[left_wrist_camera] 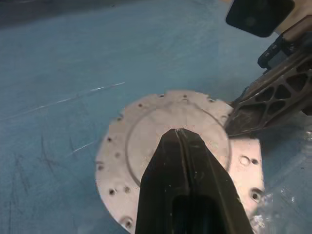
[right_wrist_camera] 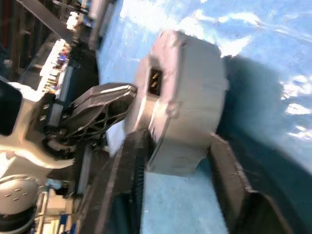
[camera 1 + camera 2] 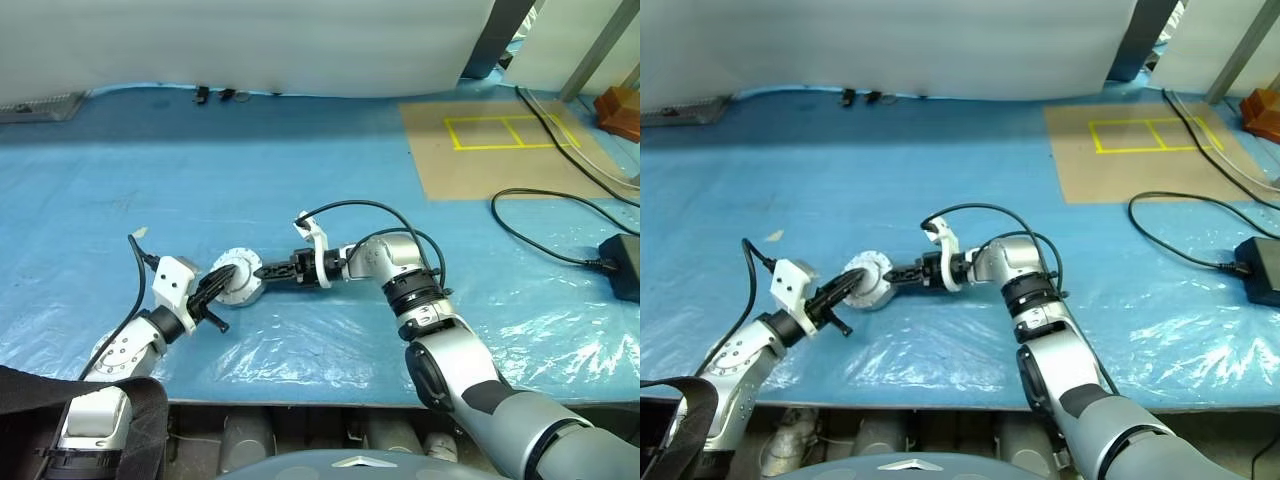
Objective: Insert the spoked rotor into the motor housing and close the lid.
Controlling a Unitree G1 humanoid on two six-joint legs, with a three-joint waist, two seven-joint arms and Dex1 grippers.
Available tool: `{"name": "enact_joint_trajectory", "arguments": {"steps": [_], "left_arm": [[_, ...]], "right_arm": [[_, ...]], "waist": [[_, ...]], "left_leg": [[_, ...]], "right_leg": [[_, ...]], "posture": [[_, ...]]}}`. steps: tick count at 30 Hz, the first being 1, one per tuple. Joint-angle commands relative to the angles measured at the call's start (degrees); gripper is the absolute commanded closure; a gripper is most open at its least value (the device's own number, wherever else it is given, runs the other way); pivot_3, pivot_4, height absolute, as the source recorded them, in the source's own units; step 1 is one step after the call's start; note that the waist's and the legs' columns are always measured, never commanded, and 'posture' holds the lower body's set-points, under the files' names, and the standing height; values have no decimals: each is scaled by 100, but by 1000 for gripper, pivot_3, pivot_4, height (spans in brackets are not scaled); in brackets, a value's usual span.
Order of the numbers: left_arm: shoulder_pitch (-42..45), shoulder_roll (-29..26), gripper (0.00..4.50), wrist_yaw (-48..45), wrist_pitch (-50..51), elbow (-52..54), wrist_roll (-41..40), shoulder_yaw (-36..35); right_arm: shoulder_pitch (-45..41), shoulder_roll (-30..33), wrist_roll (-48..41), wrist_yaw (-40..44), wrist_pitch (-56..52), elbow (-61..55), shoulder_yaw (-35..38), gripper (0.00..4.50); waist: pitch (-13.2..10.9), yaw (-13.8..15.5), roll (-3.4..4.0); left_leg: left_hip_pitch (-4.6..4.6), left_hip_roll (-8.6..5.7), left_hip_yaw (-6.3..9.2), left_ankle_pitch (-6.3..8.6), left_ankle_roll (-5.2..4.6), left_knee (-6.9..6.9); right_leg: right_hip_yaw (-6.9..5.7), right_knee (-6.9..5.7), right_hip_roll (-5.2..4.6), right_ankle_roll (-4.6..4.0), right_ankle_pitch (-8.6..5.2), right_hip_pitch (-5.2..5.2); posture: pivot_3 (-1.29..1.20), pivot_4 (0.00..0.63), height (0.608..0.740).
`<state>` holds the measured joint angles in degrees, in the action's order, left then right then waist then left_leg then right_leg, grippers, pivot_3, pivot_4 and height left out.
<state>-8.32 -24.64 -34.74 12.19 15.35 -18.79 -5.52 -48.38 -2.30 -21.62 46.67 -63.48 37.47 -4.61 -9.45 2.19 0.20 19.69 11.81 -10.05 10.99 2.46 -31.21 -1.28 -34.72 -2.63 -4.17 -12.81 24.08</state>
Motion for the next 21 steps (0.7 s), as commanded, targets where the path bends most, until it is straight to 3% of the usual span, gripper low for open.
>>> {"name": "enact_joint_trajectory", "arguments": {"steps": [1,2,5,9,13,21], "left_arm": [[-96,-22,4500,-12,90,-123,100,126],[-93,-25,4500,-11,91,-126,102,131],[-90,-36,4500,-6,89,-138,104,146],[-85,-34,4500,7,91,-145,107,153],[-94,-33,4500,15,83,-146,102,151],[-124,26,4500,101,-38,-108,66,19]], "right_arm": [[-186,-221,-76,-75,133,90,54,1238],[-203,-230,-85,-92,141,128,92,913],[-232,-252,-182,-38,90,189,212,1145],[-232,-259,-218,10,21,160,240,2378],[-260,-303,-353,50,-42,122,365,3270],[-196,-272,-306,234,-174,-53,143,3271]], "waist": [[0,-6,1],[0,-3,1],[0,16,0],[0,14,1],[0,22,0],[-1,20,0]], "left_leg": [[2,-1,-1,0,0,0],[2,-1,0,0,0,0],[4,-1,-2,0,0,0],[13,-1,-3,0,1,-2],[15,-1,-4,-1,0,-4],[19,-1,-4,-1,1,-7]], "right_leg": [[1,0,0,-14,8,3],[1,0,0,-14,8,3],[0,1,-1,-17,9,2],[-1,1,-1,-19,10,7],[-3,-3,-1,-20,10,9],[-4,-1,-1,-20,10,8]], "posture": [[0,150,740],[0,150,740],[0,150,740],[0,150,740],[0,150,740],[0,150,740]]}}
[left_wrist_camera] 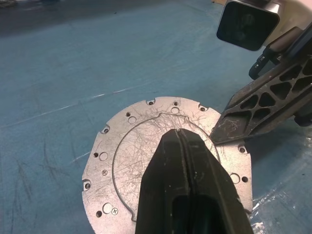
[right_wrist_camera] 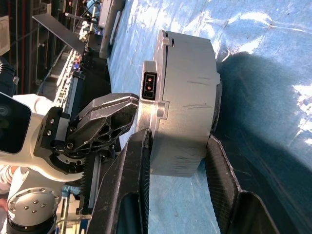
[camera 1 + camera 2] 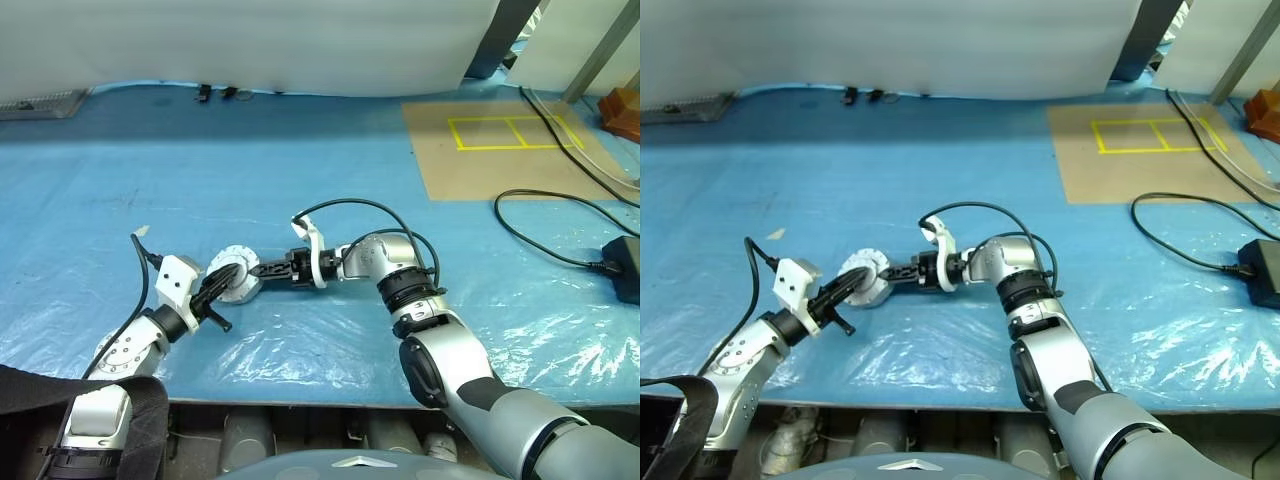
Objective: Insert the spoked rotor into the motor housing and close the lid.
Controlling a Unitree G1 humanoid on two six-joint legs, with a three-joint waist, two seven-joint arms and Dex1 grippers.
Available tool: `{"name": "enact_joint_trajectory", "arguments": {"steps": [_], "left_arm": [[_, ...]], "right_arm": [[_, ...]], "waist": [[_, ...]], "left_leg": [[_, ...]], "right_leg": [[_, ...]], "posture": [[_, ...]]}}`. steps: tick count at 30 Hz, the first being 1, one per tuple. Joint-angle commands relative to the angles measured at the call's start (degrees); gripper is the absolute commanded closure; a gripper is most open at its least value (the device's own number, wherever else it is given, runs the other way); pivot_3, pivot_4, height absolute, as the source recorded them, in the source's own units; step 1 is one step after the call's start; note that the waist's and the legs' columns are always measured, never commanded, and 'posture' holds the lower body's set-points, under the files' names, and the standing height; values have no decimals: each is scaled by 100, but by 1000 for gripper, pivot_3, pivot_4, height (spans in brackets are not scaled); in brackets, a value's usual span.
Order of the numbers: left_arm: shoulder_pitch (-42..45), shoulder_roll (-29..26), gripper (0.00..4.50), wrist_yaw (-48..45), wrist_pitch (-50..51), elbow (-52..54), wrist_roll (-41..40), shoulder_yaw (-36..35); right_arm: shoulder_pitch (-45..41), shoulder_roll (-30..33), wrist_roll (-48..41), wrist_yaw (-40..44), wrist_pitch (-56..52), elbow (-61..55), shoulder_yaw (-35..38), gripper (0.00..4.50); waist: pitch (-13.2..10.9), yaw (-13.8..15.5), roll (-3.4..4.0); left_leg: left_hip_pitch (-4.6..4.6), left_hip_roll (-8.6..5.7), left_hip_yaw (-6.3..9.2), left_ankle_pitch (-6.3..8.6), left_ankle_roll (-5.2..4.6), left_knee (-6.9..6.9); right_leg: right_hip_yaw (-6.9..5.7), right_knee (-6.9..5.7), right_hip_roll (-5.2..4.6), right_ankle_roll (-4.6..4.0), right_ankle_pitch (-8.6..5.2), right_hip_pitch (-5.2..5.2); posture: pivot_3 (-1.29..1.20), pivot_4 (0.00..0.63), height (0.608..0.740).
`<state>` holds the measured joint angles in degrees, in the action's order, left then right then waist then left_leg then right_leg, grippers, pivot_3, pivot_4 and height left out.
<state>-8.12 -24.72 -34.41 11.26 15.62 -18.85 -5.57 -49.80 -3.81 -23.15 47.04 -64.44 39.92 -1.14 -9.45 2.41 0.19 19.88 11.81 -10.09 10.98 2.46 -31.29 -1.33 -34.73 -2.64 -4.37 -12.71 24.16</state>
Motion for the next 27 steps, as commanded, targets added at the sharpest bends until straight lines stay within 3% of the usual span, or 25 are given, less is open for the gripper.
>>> {"name": "enact_joint_trajectory", "arguments": {"steps": [1,13,18,21,25,27], "left_arm": [[-146,91,4500,119,-2,-110,21,-51],[-902,1372,4500,1013,69,866,-2333,-1801],[-1095,1675,4500,1189,307,904,-3151,-1938],[-898,1881,3697,1366,415,988,-3516,-1814],[-611,2080,2229,1487,519,1094,-3947,-1629],[-368,2336,1437,1741,612,1213,-4580,-1548]], "right_arm": [[-40,-113,-130,216,-70,-332,-267,3271],[-607,-491,-1016,-473,-66,152,1446,3271],[-1004,-565,-1430,-738,180,466,2123,3271],[-1184,-584,-1579,-812,286,615,2326,3271],[-1287,-591,-1656,-793,356,649,2349,3271],[-1302,-600,-1688,-800,409,664,2364,3271]], "waist": [[0,-5,0],[-36,16,-59],[-46,28,-77],[-48,39,-79],[-49,38,-81],[-51,40,-85]], "left_leg": [[2,0,0,0,0,0],[35,9,-2,1,3,-5],[34,9,-3,1,3,-5],[33,10,-3,1,3,-8],[34,10,-2,1,3,-9],[37,9,-3,1,4,-9]], "right_leg": [[0,1,0,0,0,1],[-6,5,21,-10,0,18],[-7,4,21,-9,0,18],[-7,2,21,-9,0,18],[-7,1,22,-10,0,18],[-7,3,22,-9,0,18]], "posture": [[0,150,740],[0,150,740],[0,150,740],[0,150,740],[0,150,740],[0,150,740]]}}
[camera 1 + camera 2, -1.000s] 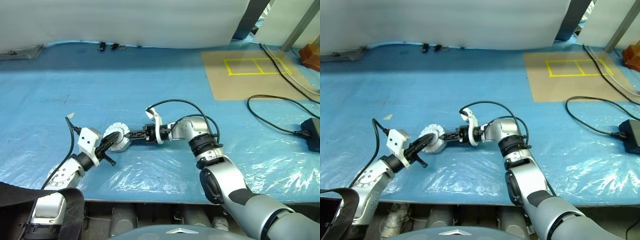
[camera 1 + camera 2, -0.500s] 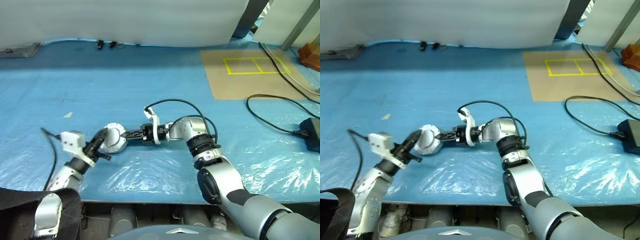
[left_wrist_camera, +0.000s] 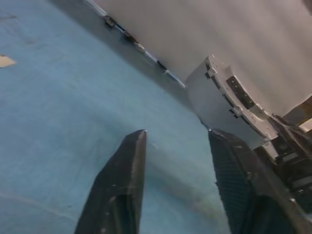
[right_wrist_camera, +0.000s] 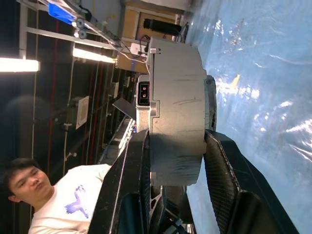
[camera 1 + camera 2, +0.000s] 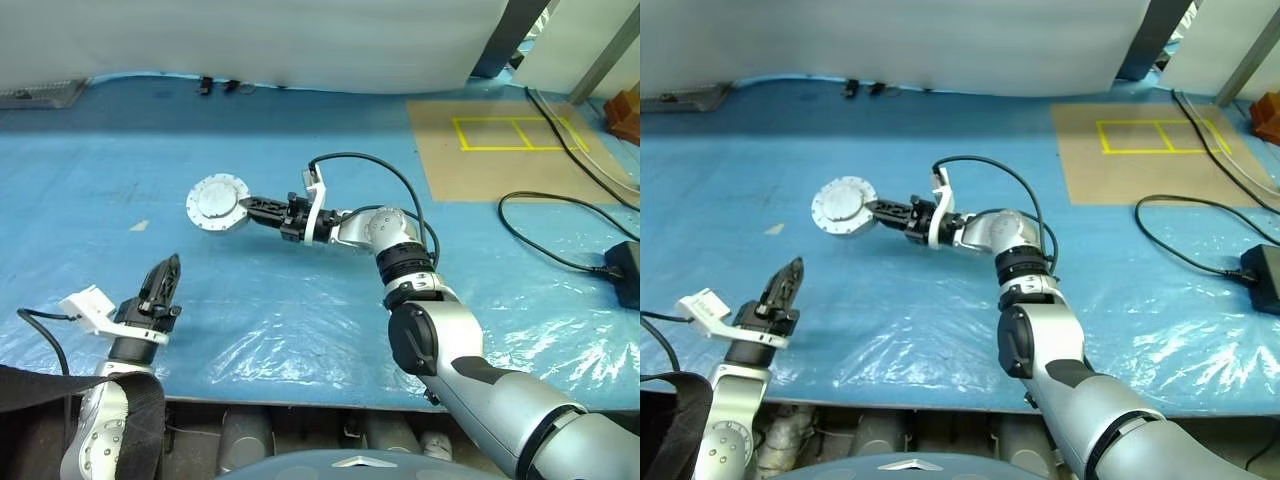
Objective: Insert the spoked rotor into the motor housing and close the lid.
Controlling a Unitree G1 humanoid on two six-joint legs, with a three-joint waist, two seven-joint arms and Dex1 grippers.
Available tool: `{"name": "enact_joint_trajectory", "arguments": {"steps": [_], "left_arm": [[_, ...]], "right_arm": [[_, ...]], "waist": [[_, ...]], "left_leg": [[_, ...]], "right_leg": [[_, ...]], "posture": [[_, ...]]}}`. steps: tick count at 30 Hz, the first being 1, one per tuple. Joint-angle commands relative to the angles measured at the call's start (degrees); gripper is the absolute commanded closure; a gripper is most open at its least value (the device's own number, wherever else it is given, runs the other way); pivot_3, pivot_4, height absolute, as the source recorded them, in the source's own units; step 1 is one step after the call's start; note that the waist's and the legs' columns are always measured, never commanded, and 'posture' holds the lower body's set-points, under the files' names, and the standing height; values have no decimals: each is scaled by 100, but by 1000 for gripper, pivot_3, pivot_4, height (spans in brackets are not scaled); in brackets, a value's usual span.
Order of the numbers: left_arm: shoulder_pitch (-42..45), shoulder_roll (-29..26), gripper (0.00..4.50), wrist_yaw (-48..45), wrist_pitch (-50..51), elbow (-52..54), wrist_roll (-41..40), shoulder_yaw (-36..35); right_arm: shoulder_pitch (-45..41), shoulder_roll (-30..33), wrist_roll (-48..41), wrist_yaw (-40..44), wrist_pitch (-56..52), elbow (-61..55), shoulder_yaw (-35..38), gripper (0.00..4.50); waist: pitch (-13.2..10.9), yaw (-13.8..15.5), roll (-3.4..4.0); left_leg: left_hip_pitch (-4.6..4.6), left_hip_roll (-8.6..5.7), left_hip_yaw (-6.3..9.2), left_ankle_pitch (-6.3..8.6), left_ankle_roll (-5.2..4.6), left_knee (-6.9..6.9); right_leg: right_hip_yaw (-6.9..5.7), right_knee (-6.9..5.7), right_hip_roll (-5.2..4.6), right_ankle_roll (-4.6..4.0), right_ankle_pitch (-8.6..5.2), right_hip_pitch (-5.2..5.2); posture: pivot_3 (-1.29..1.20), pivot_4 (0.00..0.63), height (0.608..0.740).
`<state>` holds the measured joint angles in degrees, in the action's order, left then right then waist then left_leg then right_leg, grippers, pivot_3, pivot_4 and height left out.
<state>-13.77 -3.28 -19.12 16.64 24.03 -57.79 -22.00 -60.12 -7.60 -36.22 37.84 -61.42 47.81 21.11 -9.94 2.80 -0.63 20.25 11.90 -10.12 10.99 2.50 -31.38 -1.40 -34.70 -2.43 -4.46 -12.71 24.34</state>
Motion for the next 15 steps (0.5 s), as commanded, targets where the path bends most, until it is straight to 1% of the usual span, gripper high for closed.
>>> {"name": "enact_joint_trajectory", "arguments": {"steps": [1,2,3,7,9,15], "left_arm": [[263,235,1106,281,150,374,-800,149],[301,248,764,303,206,354,-850,201],[337,233,764,317,242,295,-825,244],[411,265,764,386,381,230,-1274,291],[413,183,764,366,442,150,-1176,354],[783,210,764,494,405,-341,-1058,361]], "right_arm": [[-264,-222,-371,140,128,-132,118,3271],[-259,-224,-366,153,137,-137,104,3271],[-260,-227,-368,174,129,-133,93,3271],[-194,-237,-335,315,26,-256,-71,3271],[-163,-240,-327,364,-7,-295,-134,3271],[2,-238,-541,799,-503,-819,-453,3271]], "waist": [[-3,3,-5],[-4,5,-6],[-4,2,-6],[-4,-30,-7],[-5,-23,-7],[-8,6,-15]], "left_leg": [[2,0,0,0,0,-2],[3,0,0,0,0,-3],[3,-1,0,0,1,-4],[1,0,1,2,4,-5],[1,0,1,2,5,-5],[8,0,7,2,5,-19]], "right_leg": [[0,0,0,0,0,0],[0,-1,1,0,0,0],[0,-2,4,0,0,0],[0,-2,14,0,0,1],[-1,-2,15,-1,0,1],[-3,-5,13,1,1,0]], "posture": [[0,150,740],[0,150,740],[0,150,740],[0,150,740],[0,150,740],[0,150,740]]}}
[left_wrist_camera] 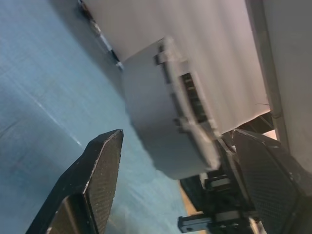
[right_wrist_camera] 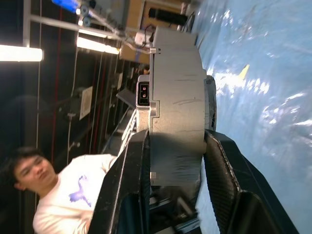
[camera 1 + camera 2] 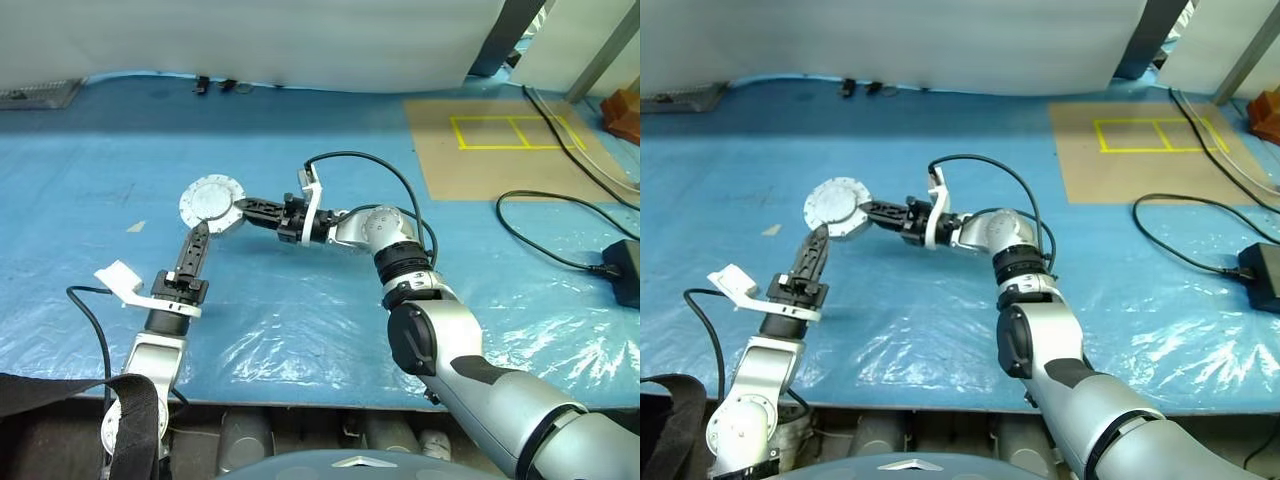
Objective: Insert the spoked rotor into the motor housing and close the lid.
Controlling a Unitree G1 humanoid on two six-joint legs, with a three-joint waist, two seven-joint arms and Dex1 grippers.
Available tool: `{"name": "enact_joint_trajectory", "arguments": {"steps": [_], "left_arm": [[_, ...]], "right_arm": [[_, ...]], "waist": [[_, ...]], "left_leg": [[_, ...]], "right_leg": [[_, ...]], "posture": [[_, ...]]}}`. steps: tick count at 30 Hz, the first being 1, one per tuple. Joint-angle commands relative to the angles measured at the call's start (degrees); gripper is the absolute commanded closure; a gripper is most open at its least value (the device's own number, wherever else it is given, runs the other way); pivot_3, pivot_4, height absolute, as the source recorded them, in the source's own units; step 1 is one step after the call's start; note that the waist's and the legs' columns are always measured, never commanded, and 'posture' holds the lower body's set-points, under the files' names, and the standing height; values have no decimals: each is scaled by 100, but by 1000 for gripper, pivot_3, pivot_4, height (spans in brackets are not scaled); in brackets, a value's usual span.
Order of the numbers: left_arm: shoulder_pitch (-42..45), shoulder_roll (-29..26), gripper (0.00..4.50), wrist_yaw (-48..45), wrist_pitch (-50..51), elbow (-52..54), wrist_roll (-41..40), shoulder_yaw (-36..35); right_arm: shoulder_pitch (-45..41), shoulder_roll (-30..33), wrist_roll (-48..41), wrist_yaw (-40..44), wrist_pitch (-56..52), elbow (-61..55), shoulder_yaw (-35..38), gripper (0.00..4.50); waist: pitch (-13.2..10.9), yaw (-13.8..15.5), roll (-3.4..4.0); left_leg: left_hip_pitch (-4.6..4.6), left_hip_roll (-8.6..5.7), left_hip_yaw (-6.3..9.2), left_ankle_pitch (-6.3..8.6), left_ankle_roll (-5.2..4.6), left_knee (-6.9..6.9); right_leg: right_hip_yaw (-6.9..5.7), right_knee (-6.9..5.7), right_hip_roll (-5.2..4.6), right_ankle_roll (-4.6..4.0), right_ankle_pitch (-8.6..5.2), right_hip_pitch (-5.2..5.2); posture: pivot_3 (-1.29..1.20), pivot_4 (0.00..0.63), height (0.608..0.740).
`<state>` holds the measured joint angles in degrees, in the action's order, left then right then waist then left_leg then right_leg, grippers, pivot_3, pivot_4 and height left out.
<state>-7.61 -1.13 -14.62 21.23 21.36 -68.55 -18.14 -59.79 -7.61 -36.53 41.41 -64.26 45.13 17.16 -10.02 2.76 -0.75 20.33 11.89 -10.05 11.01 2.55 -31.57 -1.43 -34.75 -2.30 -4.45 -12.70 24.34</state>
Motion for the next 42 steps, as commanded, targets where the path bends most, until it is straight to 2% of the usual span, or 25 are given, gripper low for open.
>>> {"name": "enact_joint_trajectory", "arguments": {"steps": [1,14,22,30,36,42], "left_arm": [[204,12,764,60,-69,-105,-12,-53],[609,136,764,54,-85,-162,-396,-139],[178,226,764,-205,224,135,-1337,-163],[5,192,764,-476,291,227,-1748,-177],[104,151,764,-466,224,147,-1617,-147],[527,109,764,-288,-90,-272,-1025,-243]], "right_arm": [[-9,-240,-526,453,-256,-607,-67,3271],[193,-247,-463,409,-410,-861,-290,3271],[171,-249,-458,309,-266,-720,-254,3271],[217,-231,-478,347,-229,-720,-332,3271],[217,-230,-505,347,-245,-742,-349,3271],[289,-213,-656,650,-474,-1068,-550,3271]], "waist": [[-1,15,-2],[-1,17,-2],[-1,13,-2],[-1,29,-2],[-1,29,-2],[-1,37,-2]], "left_leg": [[0,0,1,0,0,-3],[5,0,2,-1,2,-16],[7,0,3,0,2,-20],[12,2,6,0,3,-36],[12,2,6,0,3,-38],[13,2,8,0,3,-43]], "right_leg": [[-1,-2,0,0,0,0],[-1,-8,0,1,2,-1],[-2,-10,0,1,2,-1],[-5,-14,-1,1,3,-1],[-5,-17,0,1,4,-1],[-5,-20,0,3,5,-1]], "posture": [[0,150,740],[0,150,740],[0,150,740],[0,150,740],[0,150,740],[0,150,740]]}}
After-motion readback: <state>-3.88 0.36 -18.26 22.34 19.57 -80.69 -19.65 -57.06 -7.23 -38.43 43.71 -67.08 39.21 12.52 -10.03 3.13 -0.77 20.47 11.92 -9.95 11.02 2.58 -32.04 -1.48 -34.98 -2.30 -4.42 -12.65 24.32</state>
